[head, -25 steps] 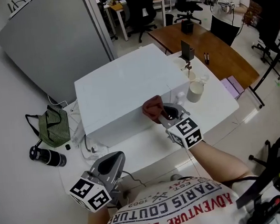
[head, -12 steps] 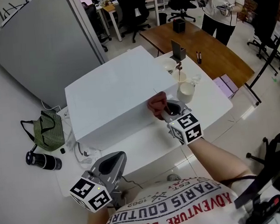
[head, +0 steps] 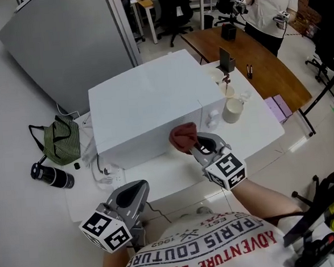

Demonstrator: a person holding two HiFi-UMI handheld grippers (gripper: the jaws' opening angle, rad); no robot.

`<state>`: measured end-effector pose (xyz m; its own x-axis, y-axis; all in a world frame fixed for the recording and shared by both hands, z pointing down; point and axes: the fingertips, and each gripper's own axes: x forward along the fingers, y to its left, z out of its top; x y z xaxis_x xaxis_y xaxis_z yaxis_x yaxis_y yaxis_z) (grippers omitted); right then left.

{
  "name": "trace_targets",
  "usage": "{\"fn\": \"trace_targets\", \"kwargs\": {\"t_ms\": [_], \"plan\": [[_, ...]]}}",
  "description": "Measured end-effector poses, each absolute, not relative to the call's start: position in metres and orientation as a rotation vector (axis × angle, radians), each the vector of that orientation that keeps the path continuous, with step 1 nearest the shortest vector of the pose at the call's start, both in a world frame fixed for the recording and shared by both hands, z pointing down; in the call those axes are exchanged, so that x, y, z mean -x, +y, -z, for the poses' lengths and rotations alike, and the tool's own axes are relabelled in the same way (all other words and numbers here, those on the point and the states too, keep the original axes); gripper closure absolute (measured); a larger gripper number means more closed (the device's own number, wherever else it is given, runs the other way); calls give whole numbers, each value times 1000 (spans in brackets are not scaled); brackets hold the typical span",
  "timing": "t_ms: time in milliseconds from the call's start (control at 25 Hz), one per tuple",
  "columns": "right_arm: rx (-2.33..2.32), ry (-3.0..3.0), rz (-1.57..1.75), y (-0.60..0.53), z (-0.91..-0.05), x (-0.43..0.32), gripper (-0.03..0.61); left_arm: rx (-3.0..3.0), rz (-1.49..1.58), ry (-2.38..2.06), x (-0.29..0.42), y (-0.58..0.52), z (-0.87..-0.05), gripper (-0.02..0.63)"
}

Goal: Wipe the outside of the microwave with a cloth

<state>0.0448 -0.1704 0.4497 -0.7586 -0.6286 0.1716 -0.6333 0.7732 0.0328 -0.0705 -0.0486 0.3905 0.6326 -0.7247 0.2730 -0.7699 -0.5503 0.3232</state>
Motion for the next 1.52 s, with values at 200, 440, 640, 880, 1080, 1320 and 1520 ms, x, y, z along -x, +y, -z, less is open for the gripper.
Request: {"fn": "trace_targets", "kwargs": {"t_ms": [200,440,640,880,1080,1320,1520], "plan": [[-742,-2841,-49,-132,-473,31,522,-2374,-120,-1278,110,-29,-396,607],[-526,-2852,-60,-106,-509,121,522,-2247,-101,-1433,169,5,-409,607],[-479,-2847,-44,-100,-532,180,523,-2139,-89,-1540,213,33,-417,607],[-580,-2798,-47,-118,-555,212,523,-2079,-81,-1601,243,49,-422,608],[-630,-2784,-7,-126,-558,215,523,-2082,-84,-1606,245,47,-421,607],[-657,-2774,19,-133,-555,196,523,-2136,-112,-1560,231,32,-417,607],[-744,-2754,10,-155,-549,138,522,-2206,-123,-1472,198,2,-416,607]]}}
